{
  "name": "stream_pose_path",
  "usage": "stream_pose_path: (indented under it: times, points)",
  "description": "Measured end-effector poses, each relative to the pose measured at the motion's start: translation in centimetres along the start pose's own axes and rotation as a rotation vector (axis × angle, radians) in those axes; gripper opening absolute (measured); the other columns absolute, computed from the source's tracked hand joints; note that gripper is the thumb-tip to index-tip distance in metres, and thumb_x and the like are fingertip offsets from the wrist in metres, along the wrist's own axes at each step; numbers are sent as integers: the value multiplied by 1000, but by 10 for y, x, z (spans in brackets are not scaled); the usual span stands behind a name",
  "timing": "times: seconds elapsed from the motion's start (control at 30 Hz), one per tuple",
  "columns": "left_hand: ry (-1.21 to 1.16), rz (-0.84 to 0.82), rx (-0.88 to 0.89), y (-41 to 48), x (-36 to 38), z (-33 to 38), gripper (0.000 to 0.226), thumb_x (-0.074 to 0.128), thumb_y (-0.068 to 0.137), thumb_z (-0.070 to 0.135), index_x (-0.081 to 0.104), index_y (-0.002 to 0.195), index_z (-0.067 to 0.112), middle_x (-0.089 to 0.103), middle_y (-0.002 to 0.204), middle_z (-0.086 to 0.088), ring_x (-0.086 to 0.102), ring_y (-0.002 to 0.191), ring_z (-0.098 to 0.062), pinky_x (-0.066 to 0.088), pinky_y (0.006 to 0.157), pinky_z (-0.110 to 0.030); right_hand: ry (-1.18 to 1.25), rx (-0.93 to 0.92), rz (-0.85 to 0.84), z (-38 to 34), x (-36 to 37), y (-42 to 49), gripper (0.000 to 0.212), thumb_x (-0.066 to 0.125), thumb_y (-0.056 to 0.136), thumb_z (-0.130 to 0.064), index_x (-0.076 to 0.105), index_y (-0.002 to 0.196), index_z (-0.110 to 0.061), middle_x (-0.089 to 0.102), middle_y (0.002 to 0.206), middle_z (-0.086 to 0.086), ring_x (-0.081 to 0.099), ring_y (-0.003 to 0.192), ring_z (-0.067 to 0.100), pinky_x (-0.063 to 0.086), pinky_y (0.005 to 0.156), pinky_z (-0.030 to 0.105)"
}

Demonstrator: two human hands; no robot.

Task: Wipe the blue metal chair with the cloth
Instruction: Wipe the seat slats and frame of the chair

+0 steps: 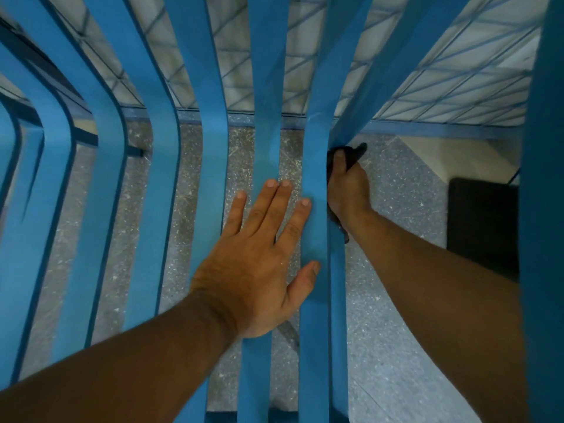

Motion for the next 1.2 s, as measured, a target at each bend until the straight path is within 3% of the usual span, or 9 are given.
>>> stream_pose_path:
  times: [0.2, 0.3, 0.47, 0.67, 0.83, 1.0, 1.07, 1.13, 1.2]
  points:
    - [8, -10, -2, 1, 0, -1, 75, 29, 95, 56, 16, 153, 10, 6, 160, -16, 0, 148, -30, 13, 116, -57, -246, -196, -137, -8, -3, -43, 82, 17, 85, -60, 16, 152, -12, 40, 142, 16, 51, 117, 35, 46, 96, 49]
    - [0, -12, -7, 0, 0, 0, 75, 31, 95, 56, 17, 153, 11, 7, 160, -16, 0, 148, -30, 13, 116, -58, -451, -319, -145, -3, -7, -53, 78, 38, 97, -44, -1, 154, -7, 30, 145, 18, 54, 110, 37, 51, 86, 49]
    - [-17, -23, -2, 1, -1, -1, 75, 28, 95, 56, 15, 154, 12, 5, 160, -15, -2, 148, -29, 11, 116, -57, -74, 27, -148, -13, -6, -26, 83, 39, 65, -74, 42, 128, -21, 61, 114, 5, 61, 99, 26, 52, 87, 46]
    - [-15, -9, -3, 1, 0, -2, 76, 29, 94, 56, 16, 154, 11, 5, 160, -15, -2, 148, -30, 11, 116, -58, -134, 4, -126, -9, -1, 8, 56, 47, 90, -58, 48, 121, -11, 64, 107, 8, 64, 94, 26, 55, 84, 48]
    - [-3, -14, 5, 0, 0, -2, 76, 32, 94, 55, 18, 153, 9, 6, 160, -17, -1, 148, -31, 15, 115, -59, -12, -85, -66, -2, -2, -16, 45, 39, 92, -59, 50, 121, -27, 67, 102, 0, 65, 91, 22, 54, 83, 48]
    - [7, -27, -2, 0, -1, -1, 75, 31, 95, 55, 17, 153, 10, 6, 160, -17, -1, 148, -31, 16, 115, -58, -242, -328, -144, 15, -14, -81, 68, 32, 88, -44, 23, 151, -18, 37, 150, 6, 45, 129, 31, 37, 102, 40]
    - [-3, -27, -1, 0, -1, -1, 75, 32, 95, 55, 18, 153, 10, 6, 160, -17, -1, 148, -31, 16, 114, -58, -240, -268, -183, 14, -18, -87, 82, 27, 82, -57, 16, 153, -18, 33, 152, 6, 42, 132, 31, 35, 106, 44]
    - [-11, -25, 4, 1, -1, -1, 75, 33, 94, 55, 20, 153, 9, 8, 159, -17, 0, 148, -31, 17, 114, -58, -125, -23, -190, 6, -17, -73, 91, 25, 73, -80, 28, 146, -27, 55, 131, 8, 56, 114, 31, 45, 100, 49]
    - [-18, -22, 2, 1, 0, -1, 75, 34, 94, 55, 21, 152, 9, 8, 159, -17, 1, 148, -31, 18, 114, -58, -124, 44, -179, -4, -12, -47, 67, 31, 82, -71, 41, 128, -22, 63, 104, 5, 62, 94, 29, 52, 87, 51]
Point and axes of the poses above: each hand's wrist, its own y-axis towards the middle knuckle, its own x-axis out of the palm, z = x × y, the point moved 2 cm from there along y, towards the middle knuckle
